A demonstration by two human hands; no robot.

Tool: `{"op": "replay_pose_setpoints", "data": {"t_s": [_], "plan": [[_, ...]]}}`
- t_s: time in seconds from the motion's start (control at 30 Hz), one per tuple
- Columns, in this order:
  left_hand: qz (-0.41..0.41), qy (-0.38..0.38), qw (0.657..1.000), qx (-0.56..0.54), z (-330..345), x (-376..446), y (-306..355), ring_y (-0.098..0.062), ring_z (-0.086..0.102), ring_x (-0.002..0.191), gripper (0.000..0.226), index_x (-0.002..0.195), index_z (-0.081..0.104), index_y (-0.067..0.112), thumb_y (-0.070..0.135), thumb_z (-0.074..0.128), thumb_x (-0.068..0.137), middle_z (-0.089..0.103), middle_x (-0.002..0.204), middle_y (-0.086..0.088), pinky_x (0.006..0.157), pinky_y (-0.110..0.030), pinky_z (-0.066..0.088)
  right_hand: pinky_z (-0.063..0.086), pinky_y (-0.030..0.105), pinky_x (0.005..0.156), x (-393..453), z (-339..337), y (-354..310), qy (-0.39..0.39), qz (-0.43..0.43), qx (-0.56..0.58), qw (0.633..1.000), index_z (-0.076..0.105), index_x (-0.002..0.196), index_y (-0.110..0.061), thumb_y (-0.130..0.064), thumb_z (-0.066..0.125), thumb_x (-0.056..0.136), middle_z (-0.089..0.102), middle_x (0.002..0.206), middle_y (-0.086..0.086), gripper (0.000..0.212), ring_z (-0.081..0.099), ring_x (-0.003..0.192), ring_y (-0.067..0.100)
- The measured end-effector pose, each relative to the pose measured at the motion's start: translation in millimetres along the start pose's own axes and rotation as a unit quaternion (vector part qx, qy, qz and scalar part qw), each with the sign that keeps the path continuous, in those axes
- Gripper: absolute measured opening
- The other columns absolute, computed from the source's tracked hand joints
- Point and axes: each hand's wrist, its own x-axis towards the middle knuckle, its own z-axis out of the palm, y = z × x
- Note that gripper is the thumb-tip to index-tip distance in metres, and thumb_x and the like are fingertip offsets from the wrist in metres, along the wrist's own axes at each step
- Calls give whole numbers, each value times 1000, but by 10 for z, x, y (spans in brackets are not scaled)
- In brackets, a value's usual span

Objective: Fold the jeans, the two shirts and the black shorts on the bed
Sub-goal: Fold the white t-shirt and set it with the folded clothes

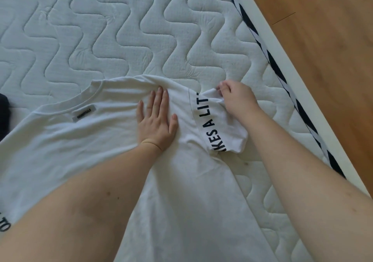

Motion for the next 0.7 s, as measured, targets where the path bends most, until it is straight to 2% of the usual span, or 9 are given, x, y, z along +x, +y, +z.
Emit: {"op": "replay_pose_setpoints", "data": {"t_s": [0.07,0.13,0.2,0.27,0.33,0.4,0.5,0.6,0.7], "plan": [[-1,-4,1000,0,4,11,-7,-13,2,152,72,158,11,18,48,17,93,7,165,2,122,-49,2,38,27,76,158,28,-142,-58,28,-22,998,61,111,-18,-43,50,99,65,104,-1,30,59,99,19],[0,-2,1000,0,8,-1,-7,-13,2,152,72,158,12,17,48,17,93,7,165,2,122,-49,3,40,28,74,209,43,-241,-101,26,-70,992,60,95,-19,-46,61,92,65,96,1,27,59,93,20],[2,1,1000,3,9,-2,-18,-13,3,152,72,158,12,17,48,18,94,8,165,1,122,-49,3,40,28,65,171,85,-305,-141,13,-111,984,58,81,-18,-37,63,91,67,88,7,21,61,85,23],[4,-1,1000,2,16,-1,-21,-14,3,152,71,158,11,16,48,18,94,9,165,1,122,-48,1,39,25,61,119,141,-262,-155,-4,-100,983,56,79,-17,-30,64,91,63,79,1,19,57,79,19],[6,2,1000,1,6,-3,-10,-14,4,152,71,157,10,16,48,19,94,9,165,0,122,-47,0,39,27,63,95,114,-183,-104,-11,-56,993,53,82,-20,-29,68,89,61,79,-4,19,57,80,17],[8,2,1000,-2,-11,1,-5,-13,2,152,71,158,10,17,47,19,94,8,165,0,122,-46,0,44,29,69,114,-34,-78,-11,-3,-4,1000,53,87,-21,-30,69,89,64,86,-3,19,61,83,17],[7,9,1000,-11,-7,-4,-19,-11,-3,151,71,158,10,16,47,19,94,6,165,0,122,-46,0,53,33,70,114,-320,106,85,15,82,993,53,91,-28,-31,67,92,68,91,-2,14,67,80,16],[8,15,1000,-14,10,-8,-30,-10,-2,151,71,158,10,16,47,19,95,7,165,0,122,-46,1,42,25,62,4,-409,303,128,29,76,988,54,94,-27,-30,65,93,66,89,-1,11,61,76,13],[7,21,1000,-21,8,-12,-28,-11,3,152,72,158,11,14,47,22,94,10,165,-2,122,-46,3,35,27,56,-165,-301,491,145,89,52,984,53,98,-24,-27,60,95,62,88,2,8,54,71,15]]}}
